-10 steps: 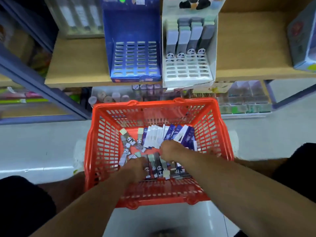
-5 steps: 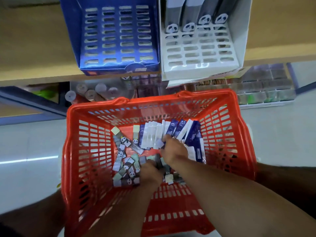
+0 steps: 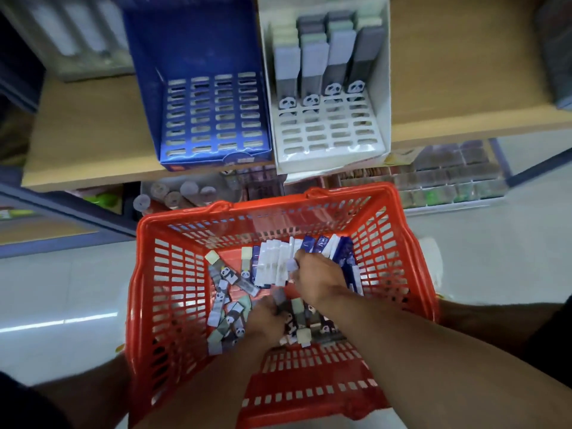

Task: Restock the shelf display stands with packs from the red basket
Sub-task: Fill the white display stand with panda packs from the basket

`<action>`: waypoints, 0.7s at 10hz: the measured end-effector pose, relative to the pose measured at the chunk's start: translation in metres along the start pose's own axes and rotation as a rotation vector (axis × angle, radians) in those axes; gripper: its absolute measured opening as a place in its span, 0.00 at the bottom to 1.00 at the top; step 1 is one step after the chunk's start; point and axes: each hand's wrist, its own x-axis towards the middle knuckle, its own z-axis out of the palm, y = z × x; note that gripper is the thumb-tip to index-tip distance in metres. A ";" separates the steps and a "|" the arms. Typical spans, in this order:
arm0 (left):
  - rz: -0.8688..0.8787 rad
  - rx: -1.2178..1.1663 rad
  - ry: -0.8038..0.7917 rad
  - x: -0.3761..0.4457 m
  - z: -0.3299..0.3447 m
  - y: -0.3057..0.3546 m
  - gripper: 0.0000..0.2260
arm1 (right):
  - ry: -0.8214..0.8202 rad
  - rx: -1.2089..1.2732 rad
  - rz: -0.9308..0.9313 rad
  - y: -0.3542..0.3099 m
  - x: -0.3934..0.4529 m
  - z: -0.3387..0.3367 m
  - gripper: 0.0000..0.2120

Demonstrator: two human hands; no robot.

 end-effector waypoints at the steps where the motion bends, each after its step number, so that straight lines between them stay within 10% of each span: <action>1: 0.046 -0.177 0.033 -0.021 -0.041 0.009 0.06 | -0.034 -0.098 -0.110 -0.014 -0.011 -0.036 0.11; 3: 0.265 -0.507 -0.078 -0.055 -0.115 0.029 0.20 | -0.243 -0.289 -0.262 -0.042 -0.038 -0.117 0.17; 4: 0.398 -0.098 0.125 -0.107 -0.154 0.058 0.13 | -0.253 -0.375 -0.350 -0.060 -0.054 -0.171 0.16; 7: 0.740 -0.153 0.094 -0.190 -0.239 0.129 0.09 | 0.098 -0.254 -0.443 -0.072 -0.100 -0.309 0.13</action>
